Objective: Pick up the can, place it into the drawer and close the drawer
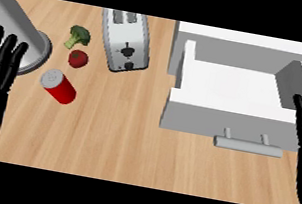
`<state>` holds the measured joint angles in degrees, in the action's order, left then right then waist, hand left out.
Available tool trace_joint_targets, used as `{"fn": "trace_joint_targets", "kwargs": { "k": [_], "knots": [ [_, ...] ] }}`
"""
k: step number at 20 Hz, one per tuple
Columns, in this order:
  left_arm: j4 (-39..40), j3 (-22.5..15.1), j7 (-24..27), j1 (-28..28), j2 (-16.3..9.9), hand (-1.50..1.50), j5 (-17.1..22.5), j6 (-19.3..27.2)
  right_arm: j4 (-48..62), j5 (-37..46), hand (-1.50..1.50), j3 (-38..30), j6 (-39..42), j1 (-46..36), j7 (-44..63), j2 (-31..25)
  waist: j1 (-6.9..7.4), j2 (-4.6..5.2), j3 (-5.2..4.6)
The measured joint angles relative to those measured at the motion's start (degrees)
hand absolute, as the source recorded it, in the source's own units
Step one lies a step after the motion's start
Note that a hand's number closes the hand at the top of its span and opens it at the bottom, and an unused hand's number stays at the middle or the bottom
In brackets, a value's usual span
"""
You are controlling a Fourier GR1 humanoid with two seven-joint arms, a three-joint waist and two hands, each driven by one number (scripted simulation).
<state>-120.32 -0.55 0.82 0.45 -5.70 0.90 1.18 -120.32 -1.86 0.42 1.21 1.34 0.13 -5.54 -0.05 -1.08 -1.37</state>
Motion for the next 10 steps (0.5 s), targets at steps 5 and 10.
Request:
{"fn": "trace_joint_targets", "kwargs": {
  "k": [5, 10],
  "knots": [
    [4.61, 5.86, 0.76, -3.76, -3.66, -1.50, 7.31, -5.04, 0.25, -0.30, -1.50, 0.07, 0.44, -1.14, 0.99, -0.02, -0.06, 0.80, 0.97],
    [11.65, 10.42, -6.05, -3.46, -8.92, -1.50, 10.66, -7.83, 1.42, 0.73, -1.50, -2.86, -3.65, 2.13, 6.55, 1.01, -0.44, 1.21, 1.24]
  ]
}}
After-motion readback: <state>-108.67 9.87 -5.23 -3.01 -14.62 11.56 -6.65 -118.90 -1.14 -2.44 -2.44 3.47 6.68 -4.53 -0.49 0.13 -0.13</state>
